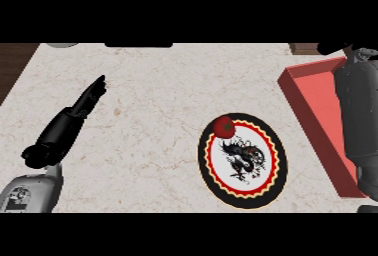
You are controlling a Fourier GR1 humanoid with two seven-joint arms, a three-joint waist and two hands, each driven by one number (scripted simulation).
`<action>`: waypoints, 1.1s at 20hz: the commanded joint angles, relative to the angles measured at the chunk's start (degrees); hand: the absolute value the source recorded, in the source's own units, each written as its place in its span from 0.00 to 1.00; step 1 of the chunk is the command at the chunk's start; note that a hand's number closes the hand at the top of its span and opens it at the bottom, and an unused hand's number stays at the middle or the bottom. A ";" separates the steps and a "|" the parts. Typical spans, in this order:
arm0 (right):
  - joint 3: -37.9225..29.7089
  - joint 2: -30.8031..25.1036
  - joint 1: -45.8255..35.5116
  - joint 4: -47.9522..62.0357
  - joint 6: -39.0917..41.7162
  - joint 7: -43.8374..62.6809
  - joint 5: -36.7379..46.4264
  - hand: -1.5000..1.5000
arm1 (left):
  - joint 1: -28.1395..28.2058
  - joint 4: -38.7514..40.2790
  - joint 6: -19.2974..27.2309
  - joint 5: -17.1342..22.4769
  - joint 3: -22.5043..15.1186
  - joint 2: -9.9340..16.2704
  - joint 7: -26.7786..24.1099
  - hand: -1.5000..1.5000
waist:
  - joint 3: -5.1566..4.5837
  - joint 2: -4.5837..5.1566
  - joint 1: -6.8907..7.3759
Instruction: Pick the can from the plate and place it in the cardboard box
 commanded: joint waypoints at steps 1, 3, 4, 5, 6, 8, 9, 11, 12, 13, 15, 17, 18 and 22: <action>-0.17 -3.52 2.59 0.83 5.01 -0.47 -0.82 1.00 | 1.38 -2.17 -0.91 0.41 0.54 0.55 0.73 0.50 | -0.01 -0.16 -0.18; -2.50 -6.30 2.79 5.52 7.38 -3.76 -3.52 1.00 | -1.98 2.38 -0.74 0.06 1.09 0.49 -0.85 0.50 | -0.01 0.08 -0.44; -3.75 -7.66 2.74 7.44 10.51 -4.08 -4.75 1.00 | -0.65 -0.30 -0.10 -0.28 0.74 0.27 0.29 0.50 | 0.01 0.02 -0.17; -5.25 -8.86 2.09 8.56 15.16 -4.73 -7.07 1.00 | -1.09 1.10 -0.56 -0.54 0.43 0.46 -0.48 0.50 | 0.00 0.02 -0.55; -6.48 -9.94 2.41 12.22 14.74 -6.36 -7.92 1.00 | -2.45 1.71 0.17 -1.01 -0.08 -0.42 0.49 0.50 | 0.04 0.34 -0.21; -6.85 -9.97 4.24 11.36 17.75 -6.46 -9.56 1.00 | -3.12 1.55 -0.47 -0.29 -0.32 -0.94 1.94 0.50 | 0.01 -0.03 -0.60; -6.80 -11.78 5.03 10.01 20.63 -7.96 -10.49 1.00 | 0.04 2.35 -0.27 -0.63 1.78 0.79 -2.26 0.50 | -0.03 -0.14 -0.55; -7.98 -13.57 4.25 15.55 19.92 -10.16 -11.59 1.00 | -1.09 0.78 -0.28 -0.94 0.21 -0.47 -0.04 0.50 | 0.02 0.08 0.17; -7.20 -14.50 5.46 12.07 26.18 -10.38 -12.52 1.00 | -0.92 1.42 0.64 -1.75 -0.39 -1.33 0.56 0.50 | -0.02 -0.20 -0.60; -6.63 -12.63 9.09 12.74 25.07 -10.17 -11.86 1.00 | -2.60 3.08 -1.65 0.92 2.57 1.03 -0.23 0.50 | -0.02 -0.14 -0.80; -7.50 -15.70 8.86 17.12 25.47 -11.02 -11.83 1.00 | 0.64 2.09 1.22 -2.83 -1.49 -2.49 -1.50 0.50 | 0.00 0.04 -0.19; -8.51 -18.16 7.91 15.49 32.54 -12.85 -15.18 0.00 | 0.90 0.75 -0.40 -1.28 0.35 -0.68 -1.81 0.50 | -0.02 -0.16 -0.32; -9.50 -16.90 9.33 19.26 28.65 -16.95 -16.31 0.00 | -2.77 2.91 -1.97 0.05 2.22 1.12 -0.82 0.50 | 0.03 0.14 -0.10; -8.91 -16.55 12.77 12.64 31.18 -24.64 -20.36 0.00 | -0.66 -0.20 -0.22 -0.94 0.96 -0.99 1.63 0.50 | -0.01 -0.32 -0.93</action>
